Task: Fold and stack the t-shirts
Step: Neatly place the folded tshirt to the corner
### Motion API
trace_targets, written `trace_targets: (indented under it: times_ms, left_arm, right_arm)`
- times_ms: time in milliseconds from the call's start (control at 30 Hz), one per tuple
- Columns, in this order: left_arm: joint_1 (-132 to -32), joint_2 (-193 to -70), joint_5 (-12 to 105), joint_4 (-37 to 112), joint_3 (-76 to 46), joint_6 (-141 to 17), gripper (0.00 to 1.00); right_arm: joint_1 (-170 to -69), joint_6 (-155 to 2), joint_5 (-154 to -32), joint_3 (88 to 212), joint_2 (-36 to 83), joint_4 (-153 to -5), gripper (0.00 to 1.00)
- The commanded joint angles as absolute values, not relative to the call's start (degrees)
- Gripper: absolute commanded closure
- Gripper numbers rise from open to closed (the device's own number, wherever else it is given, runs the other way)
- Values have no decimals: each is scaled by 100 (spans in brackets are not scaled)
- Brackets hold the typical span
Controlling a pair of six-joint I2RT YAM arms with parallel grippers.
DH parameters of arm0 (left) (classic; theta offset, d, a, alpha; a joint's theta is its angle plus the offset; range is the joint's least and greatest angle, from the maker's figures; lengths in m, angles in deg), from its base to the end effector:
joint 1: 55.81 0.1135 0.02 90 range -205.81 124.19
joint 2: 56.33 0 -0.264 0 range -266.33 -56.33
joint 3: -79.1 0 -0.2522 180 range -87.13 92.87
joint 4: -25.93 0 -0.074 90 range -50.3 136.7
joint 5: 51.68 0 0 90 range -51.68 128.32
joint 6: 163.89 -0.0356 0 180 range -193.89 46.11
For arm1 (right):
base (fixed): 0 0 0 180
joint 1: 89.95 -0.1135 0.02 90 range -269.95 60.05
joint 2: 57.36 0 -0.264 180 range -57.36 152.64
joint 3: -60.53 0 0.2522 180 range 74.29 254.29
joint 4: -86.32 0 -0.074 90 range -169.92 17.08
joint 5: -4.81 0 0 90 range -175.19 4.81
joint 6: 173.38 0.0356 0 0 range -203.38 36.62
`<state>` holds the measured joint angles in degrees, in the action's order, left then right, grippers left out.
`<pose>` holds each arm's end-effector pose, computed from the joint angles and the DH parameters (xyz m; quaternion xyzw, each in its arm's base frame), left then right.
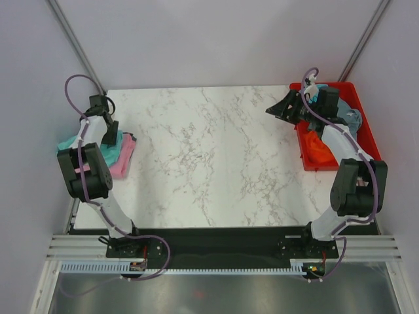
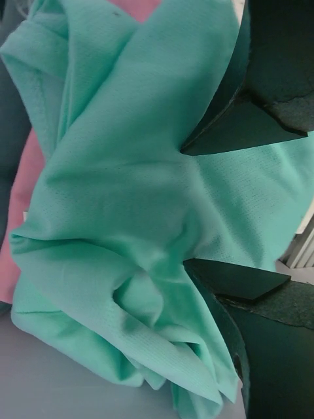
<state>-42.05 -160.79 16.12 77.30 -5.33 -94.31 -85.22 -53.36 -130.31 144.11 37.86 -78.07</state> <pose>0.3738 0.1054 0.2373 0.0058 0.9497 0.2519 0.1860 0.3799 -0.0061 0.2801 0.0448 0.8121 0.4249 0.3974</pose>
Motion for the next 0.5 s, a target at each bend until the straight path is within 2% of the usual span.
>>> trace_targets:
  times_ms: [0, 267, 467]
  left_arm:
    - [-4130, -16425, 1749, 7169, -153, -9024, 28]
    - [-4095, -16839, 1783, 6887, 321, -9059, 28]
    - [-4104, -15980, 2354, 7757, 86, -8497, 29]
  right_arm:
    - [-8503, -5841, -12852, 14663, 3371, -7456, 20]
    - [-8494, -6536, -12412, 14276, 2895, -6938, 20]
    - [-8406, -6633, -12359, 14241, 2851, -6884, 20]
